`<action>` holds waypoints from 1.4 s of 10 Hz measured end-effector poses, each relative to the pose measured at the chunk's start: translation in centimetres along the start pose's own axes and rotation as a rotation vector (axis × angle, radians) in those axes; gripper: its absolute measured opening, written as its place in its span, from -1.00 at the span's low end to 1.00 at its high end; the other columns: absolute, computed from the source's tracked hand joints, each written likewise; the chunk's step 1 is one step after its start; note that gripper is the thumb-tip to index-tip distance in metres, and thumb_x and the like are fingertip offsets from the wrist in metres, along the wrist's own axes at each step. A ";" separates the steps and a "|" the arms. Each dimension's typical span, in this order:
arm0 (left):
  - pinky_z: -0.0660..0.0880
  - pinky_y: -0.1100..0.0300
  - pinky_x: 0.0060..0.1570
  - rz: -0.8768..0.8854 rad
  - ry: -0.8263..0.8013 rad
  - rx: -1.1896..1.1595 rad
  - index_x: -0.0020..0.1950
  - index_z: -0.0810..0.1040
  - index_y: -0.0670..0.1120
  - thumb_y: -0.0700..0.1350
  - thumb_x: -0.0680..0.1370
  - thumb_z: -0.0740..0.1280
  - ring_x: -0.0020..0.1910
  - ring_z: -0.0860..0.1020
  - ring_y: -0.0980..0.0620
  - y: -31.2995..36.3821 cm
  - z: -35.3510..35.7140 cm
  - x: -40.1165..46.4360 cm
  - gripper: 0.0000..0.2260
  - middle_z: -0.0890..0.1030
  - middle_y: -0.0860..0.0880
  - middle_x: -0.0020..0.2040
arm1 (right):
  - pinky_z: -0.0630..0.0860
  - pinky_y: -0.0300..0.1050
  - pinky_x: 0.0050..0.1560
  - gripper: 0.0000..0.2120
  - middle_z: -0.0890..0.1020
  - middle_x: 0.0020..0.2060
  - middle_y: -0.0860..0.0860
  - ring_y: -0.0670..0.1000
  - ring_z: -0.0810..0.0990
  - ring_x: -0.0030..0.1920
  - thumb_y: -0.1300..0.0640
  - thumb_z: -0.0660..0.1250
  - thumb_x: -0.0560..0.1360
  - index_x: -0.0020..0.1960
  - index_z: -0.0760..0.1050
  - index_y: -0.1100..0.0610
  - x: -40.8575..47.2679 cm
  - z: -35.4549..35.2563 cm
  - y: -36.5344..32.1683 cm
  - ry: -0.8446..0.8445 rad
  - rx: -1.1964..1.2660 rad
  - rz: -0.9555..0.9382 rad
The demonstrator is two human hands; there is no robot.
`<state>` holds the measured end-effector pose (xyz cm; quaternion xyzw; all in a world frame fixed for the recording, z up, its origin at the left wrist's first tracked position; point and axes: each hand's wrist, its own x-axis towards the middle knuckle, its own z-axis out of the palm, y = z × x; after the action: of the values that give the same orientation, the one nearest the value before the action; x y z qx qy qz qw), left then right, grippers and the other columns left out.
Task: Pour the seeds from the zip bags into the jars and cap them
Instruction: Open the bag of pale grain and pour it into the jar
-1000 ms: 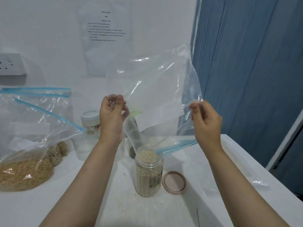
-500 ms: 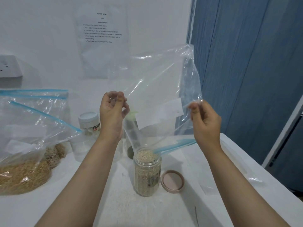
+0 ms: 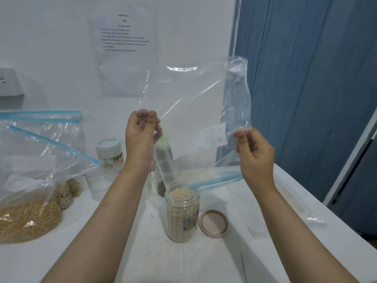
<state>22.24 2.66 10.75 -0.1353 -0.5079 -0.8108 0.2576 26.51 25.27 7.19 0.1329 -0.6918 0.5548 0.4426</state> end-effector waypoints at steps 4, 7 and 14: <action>0.53 0.30 -0.21 0.013 -0.023 0.008 -0.07 0.43 -0.02 -0.14 0.64 0.30 -0.30 0.48 0.17 0.3 0.6 0.0 -0.89 0.56 0.11 -0.25 | 0.37 -0.02 -0.27 -0.80 0.47 -0.34 -0.07 0.04 0.40 -0.33 0.10 0.22 0.66 -0.09 0.56 0.03 -0.3 -0.3 -0.2 0.072 0.029 0.001; 0.51 0.30 -0.21 0.025 -0.034 0.007 -0.06 0.42 -0.03 -0.16 0.64 0.30 -0.27 0.47 0.15 0.4 0.9 0.4 -0.89 0.56 0.11 -0.23 | 0.34 -0.05 -0.27 -0.80 0.44 -0.38 -0.03 0.15 0.37 -0.33 0.08 0.22 0.67 -0.10 0.54 -0.01 -0.4 -0.4 -0.3 0.064 0.027 0.014; 0.51 0.27 -0.18 0.033 -0.093 0.048 -0.05 0.43 -0.01 -0.12 0.64 0.30 -0.28 0.49 0.15 0.8 1.7 0.3 -0.91 0.57 0.12 -0.23 | 0.36 -0.19 -0.26 -0.78 0.49 -0.32 -0.16 -0.07 0.40 -0.31 0.12 0.20 0.68 -0.10 0.53 -0.06 -0.9 -0.8 -0.7 0.119 0.069 0.003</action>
<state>22.40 3.80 12.28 -0.1752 -0.5363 -0.7868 0.2502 27.87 25.46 6.97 0.1138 -0.6451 0.5858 0.4772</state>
